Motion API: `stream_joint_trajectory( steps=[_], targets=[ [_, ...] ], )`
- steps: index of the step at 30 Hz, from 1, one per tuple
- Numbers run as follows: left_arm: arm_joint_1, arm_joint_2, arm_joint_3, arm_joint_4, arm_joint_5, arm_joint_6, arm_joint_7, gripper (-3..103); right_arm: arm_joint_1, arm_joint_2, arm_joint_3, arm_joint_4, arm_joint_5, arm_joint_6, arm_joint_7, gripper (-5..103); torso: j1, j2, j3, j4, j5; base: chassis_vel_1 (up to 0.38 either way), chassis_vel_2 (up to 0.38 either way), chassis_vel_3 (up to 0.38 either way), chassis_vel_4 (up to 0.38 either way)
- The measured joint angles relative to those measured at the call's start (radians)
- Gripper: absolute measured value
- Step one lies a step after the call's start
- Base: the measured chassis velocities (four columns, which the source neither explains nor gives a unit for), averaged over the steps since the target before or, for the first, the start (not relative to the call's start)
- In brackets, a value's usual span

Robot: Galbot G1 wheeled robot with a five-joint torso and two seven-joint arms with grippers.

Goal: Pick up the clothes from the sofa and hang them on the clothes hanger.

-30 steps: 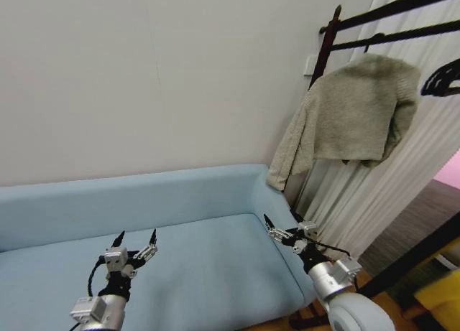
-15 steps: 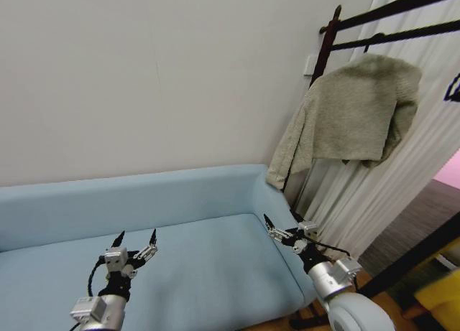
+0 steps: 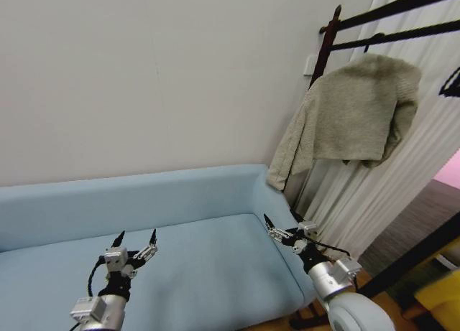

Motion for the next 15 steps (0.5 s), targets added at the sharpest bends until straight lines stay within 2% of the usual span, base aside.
stream_joint_trajectory(
  steps=[15],
  targets=[
    [0.000, 0.000, 0.000, 0.000, 0.000, 0.000, 0.000, 100, 0.000, 0.000, 0.000, 0.000, 0.000, 0.000, 0.000, 100, 0.000, 0.000, 0.000, 0.0000, 0.0000, 0.000, 0.000, 0.000, 0.000]
  ],
)
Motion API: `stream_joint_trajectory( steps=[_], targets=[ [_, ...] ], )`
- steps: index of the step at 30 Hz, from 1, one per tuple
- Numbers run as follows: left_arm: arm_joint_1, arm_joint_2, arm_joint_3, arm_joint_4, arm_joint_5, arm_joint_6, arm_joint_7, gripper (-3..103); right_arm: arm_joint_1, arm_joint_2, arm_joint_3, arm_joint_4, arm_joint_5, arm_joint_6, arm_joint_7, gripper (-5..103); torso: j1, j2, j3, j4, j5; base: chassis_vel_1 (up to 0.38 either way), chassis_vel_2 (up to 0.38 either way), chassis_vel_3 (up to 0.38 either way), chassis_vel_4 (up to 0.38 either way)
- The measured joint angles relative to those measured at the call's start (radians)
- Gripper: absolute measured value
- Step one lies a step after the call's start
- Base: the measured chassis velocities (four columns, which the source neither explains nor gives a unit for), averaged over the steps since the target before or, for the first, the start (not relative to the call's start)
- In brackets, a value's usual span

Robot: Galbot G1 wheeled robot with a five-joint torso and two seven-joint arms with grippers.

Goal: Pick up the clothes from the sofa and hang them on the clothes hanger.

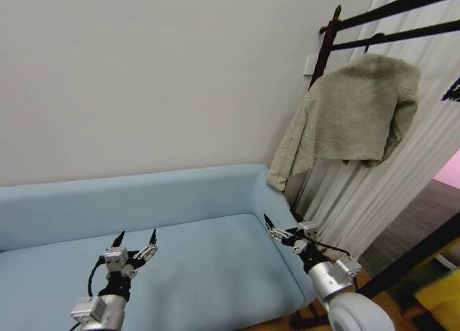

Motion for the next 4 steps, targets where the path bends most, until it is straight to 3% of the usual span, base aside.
stream_joint_trajectory(
  steps=[4],
  targets=[
    [0.000, 0.000, 0.000, 0.000, 0.000, 0.000, 0.000, 100, 0.000, 0.000, 0.000, 0.000, 0.000, 0.000, 0.000, 100, 0.000, 0.000, 0.000, 0.0000, 0.0000, 0.000, 0.000, 0.000, 0.000]
  ],
)
